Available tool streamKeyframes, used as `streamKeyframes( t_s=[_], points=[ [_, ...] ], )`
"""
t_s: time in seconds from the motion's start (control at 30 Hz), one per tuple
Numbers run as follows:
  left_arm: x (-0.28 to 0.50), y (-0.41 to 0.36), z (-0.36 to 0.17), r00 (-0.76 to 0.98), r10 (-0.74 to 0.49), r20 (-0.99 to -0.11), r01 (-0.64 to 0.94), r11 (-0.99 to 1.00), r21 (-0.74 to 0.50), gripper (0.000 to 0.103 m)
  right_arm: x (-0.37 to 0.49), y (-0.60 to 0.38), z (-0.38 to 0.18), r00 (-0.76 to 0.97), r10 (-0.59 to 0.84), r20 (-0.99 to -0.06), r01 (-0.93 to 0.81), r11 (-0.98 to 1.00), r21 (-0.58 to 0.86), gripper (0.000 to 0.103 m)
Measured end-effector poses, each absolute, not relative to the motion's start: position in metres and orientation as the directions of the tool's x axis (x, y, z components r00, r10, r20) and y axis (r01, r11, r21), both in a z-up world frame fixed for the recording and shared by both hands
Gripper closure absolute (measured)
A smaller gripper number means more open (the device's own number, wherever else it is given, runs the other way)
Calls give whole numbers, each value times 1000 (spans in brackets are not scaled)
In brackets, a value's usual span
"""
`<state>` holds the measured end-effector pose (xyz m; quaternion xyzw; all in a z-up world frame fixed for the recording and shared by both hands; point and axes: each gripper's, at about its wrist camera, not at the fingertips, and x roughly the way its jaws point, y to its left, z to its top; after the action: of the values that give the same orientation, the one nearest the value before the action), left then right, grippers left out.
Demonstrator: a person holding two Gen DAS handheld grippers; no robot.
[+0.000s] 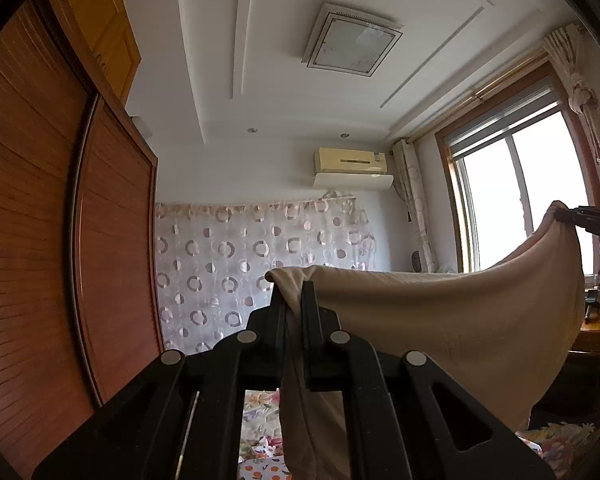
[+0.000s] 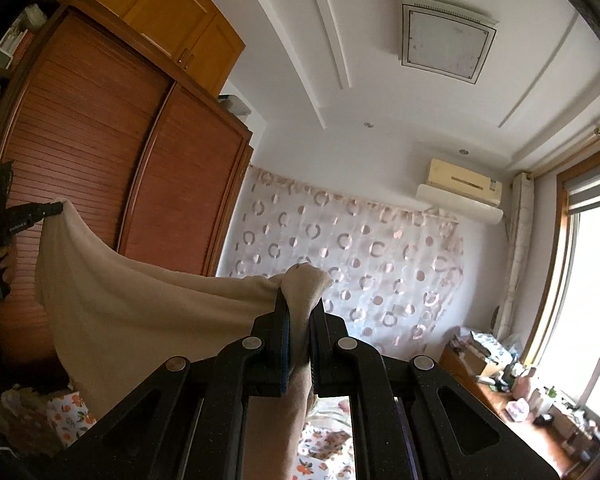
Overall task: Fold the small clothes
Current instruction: 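Lift the T-shirt high with both tools and shake it out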
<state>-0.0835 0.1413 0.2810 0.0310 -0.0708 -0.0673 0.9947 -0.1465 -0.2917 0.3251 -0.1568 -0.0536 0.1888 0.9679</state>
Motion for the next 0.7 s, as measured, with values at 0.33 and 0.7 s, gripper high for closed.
streamKeyframes(
  t_s=[0.33,0.7],
  points=[
    [-66,136,289,985,-116,131,107,992,73,96,-109,-293,311,929,370,24,-345,887,-308,96],
    [85,133,183,989,-57,-134,66,996,63,96,37,-278,225,898,383,-215,-427,876,-225,96]
  ],
)
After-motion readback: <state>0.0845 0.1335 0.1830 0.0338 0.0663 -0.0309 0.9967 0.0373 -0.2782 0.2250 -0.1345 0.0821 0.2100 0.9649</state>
